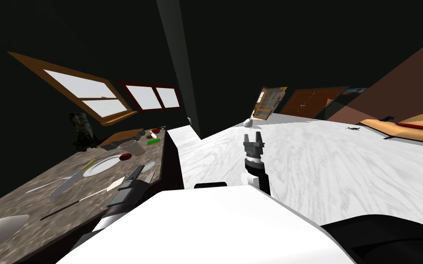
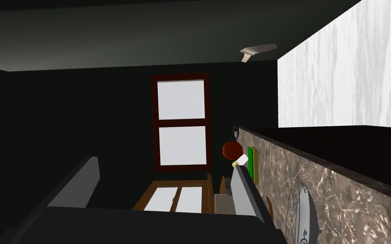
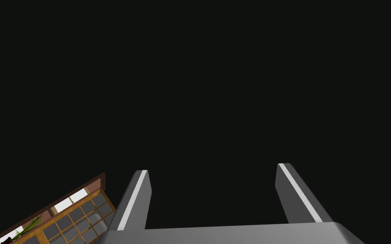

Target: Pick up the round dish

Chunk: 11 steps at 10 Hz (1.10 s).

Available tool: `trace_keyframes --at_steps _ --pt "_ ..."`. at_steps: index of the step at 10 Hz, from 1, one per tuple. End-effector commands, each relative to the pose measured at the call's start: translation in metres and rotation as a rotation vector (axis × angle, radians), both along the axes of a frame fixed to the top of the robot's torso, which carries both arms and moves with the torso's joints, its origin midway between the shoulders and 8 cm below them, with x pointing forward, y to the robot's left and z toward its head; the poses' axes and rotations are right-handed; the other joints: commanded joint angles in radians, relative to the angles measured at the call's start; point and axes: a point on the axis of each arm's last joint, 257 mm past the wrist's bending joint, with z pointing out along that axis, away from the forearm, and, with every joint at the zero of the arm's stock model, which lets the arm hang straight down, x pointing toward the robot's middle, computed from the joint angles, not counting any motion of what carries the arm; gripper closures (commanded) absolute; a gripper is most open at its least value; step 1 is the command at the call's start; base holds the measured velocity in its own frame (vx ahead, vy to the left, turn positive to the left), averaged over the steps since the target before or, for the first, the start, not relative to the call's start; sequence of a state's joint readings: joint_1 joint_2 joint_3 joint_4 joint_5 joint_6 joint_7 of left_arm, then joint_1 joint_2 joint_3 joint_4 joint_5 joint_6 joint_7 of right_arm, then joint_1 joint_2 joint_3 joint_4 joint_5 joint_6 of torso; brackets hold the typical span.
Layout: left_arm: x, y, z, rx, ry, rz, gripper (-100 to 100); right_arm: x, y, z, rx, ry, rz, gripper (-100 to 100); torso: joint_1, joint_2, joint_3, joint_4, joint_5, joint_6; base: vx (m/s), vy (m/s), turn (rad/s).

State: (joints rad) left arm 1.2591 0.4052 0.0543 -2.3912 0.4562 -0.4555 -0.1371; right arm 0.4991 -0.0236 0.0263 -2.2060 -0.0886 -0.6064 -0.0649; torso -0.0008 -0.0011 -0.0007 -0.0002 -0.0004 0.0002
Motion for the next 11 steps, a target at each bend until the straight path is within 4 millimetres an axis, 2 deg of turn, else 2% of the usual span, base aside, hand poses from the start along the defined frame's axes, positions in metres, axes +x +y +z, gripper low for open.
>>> trace_keyframes --at_steps 1,3,4,6,9,11 --pt "-0.006 0.004 -0.004 -0.013 0.028 0.007 -100 0.000 0.000 0.000 0.000 0.000 0.000 0 0.000 0.000 0.000 0.000 0.000 0.000 0.031 -0.004 -0.045" --pt "-0.023 0.019 -0.024 -0.036 0.129 0.016 -100 0.000 0.000 0.000 0.000 0.000 0.000 0 0.001 0.001 0.000 0.000 0.000 0.000 0.033 0.002 -0.097" --pt "-0.026 0.021 -0.026 -0.049 0.137 0.026 -100 0.000 0.000 0.000 0.000 0.000 0.000 0 0.002 0.000 0.000 0.000 0.000 0.000 0.036 0.014 -0.035" --pt "-0.047 0.037 -0.047 -0.064 0.249 0.035 -100 0.000 0.000 0.000 0.000 0.000 0.000 0 0.002 0.000 0.000 0.000 0.001 0.000 0.040 0.025 -0.098" --pt "-0.058 0.048 -0.056 -0.096 0.299 0.053 -100 0.000 0.000 0.000 0.000 0.000 0.000 0 0.004 0.000 0.000 0.000 0.001 0.000 0.027 0.029 -0.039" --pt "-0.078 0.065 -0.073 -0.105 0.407 0.063 -100 0.000 0.000 0.000 0.000 0.000 0.000 0 0.004 0.001 0.001 0.000 0.001 0.000 0.026 0.054 -0.077"
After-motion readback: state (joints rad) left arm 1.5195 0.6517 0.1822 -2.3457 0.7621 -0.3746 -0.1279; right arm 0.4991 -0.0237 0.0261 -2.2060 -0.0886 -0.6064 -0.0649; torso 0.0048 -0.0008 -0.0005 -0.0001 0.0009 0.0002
